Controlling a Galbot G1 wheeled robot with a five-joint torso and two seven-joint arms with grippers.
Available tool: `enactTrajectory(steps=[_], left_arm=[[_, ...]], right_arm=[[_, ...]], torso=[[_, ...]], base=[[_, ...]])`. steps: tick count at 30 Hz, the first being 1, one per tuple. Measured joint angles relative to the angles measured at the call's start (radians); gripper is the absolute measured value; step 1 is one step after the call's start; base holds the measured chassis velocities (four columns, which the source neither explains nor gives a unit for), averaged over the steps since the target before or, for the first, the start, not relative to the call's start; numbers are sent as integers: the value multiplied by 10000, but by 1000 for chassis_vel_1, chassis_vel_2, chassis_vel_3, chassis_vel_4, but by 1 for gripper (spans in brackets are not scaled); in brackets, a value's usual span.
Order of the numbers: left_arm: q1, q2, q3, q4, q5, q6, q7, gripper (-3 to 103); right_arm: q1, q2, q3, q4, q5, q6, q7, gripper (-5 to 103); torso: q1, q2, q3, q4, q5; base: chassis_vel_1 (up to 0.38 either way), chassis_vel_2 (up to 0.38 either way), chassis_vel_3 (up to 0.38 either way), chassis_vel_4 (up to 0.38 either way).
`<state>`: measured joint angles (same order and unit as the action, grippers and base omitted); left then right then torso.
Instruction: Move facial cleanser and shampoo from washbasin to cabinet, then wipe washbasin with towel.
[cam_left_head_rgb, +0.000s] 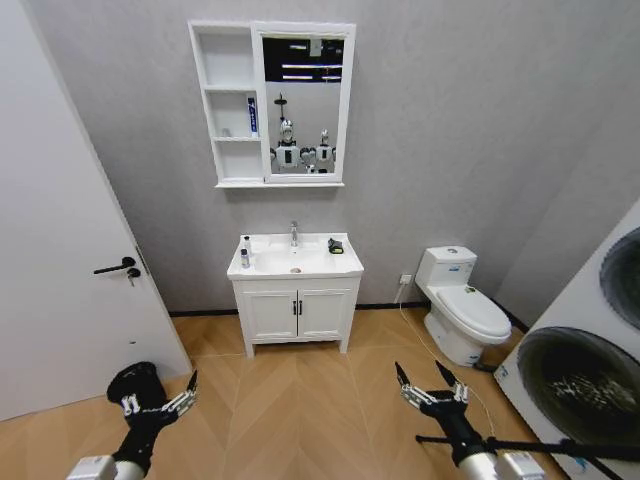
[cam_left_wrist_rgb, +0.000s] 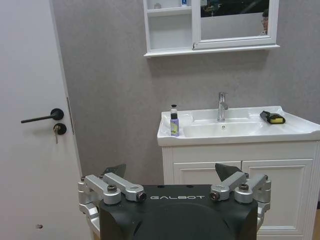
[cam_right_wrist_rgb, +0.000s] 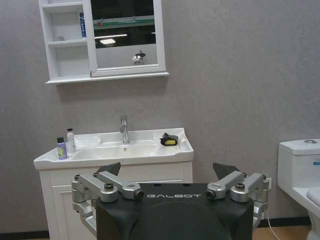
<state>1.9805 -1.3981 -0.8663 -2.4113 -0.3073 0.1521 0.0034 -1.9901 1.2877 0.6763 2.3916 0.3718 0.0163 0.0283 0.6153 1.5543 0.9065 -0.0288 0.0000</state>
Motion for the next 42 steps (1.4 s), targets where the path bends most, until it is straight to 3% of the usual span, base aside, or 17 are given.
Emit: enactTrajectory(steps=[28, 42], left_arm=[[-138, -371, 155, -103, 157, -34, 17, 97], [-236, -390, 263, 53, 347, -95, 37, 97]], right_arm=[[-144, 157, -63, 68, -234, 233, -207, 100], [-232, 275, -150, 95, -499, 389, -255, 100]], torso=[[0, 1, 0, 0, 0], [0, 1, 1, 0, 0]], base=[[0, 0, 0, 0], [-138, 142, 128, -139]])
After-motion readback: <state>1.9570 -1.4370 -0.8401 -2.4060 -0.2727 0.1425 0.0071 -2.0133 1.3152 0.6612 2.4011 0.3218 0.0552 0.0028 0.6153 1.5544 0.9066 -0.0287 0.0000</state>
